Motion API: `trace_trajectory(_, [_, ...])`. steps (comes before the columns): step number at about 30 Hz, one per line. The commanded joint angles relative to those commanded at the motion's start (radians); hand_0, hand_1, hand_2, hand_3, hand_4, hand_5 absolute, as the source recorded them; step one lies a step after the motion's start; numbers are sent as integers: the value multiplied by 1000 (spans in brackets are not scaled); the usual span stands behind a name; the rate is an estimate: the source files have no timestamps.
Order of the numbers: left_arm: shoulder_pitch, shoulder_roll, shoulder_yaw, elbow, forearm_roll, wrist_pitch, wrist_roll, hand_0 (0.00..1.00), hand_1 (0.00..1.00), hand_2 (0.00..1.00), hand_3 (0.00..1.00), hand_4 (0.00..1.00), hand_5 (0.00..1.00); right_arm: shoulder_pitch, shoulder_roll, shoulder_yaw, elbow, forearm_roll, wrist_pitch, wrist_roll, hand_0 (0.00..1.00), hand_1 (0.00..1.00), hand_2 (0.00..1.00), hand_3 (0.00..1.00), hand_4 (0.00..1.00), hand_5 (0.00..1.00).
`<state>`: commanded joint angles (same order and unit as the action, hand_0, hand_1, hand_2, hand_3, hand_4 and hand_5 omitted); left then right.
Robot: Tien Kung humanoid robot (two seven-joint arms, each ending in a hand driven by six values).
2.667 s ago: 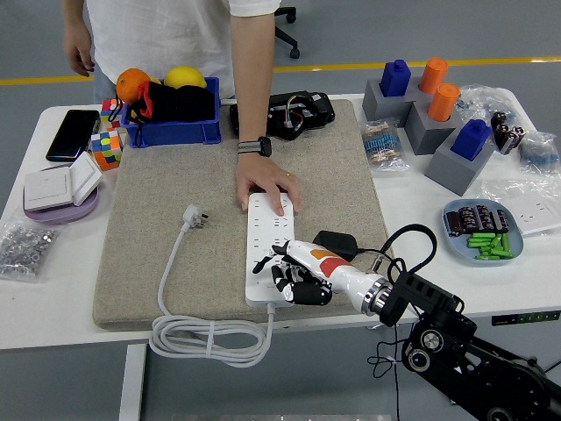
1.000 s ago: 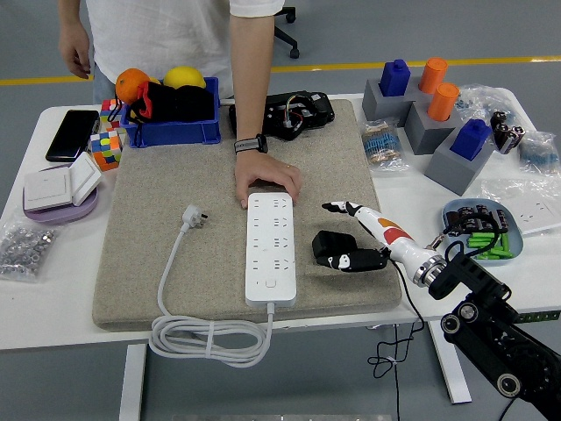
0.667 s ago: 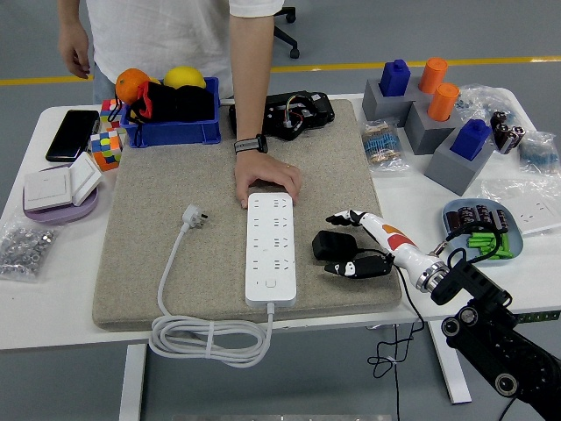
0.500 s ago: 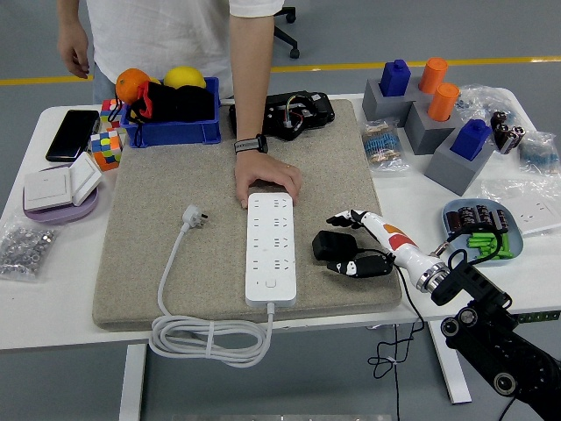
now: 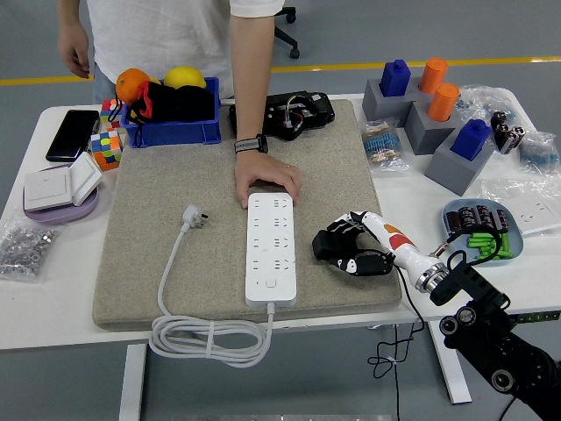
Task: Press the white button,pick up the black plug,place it near the board,insert it into the board
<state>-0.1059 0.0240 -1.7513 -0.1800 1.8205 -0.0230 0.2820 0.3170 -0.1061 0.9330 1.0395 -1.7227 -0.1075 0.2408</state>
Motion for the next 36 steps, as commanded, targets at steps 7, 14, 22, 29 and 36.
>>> trace_trajectory(7, [-1,0,0,0,-1,0,-1,472,496,500,585,566,273,-3,-1,-9,2,-5,6,6,464,467,484,583,765,2])
trace_trajectory(14, [-1,-2,1,0,-3,1,-1,472,496,500,585,566,273,-12,-8,-11,23,-6,7,9,444,318,393,527,689,2])
trace_trajectory(22, [-2,-1,-1,0,-1,1,-2,472,497,500,586,566,273,-24,-15,14,123,-12,-11,25,381,285,382,518,658,2])
trace_trajectory(29, [-1,-2,0,0,-1,0,-1,473,498,500,586,566,274,-28,-20,5,238,-23,-24,36,362,280,378,519,656,2])
trace_trajectory(36, [-1,-2,1,0,-1,0,-2,472,498,500,586,566,272,-24,-23,-47,326,-74,-46,24,356,276,376,522,656,2])
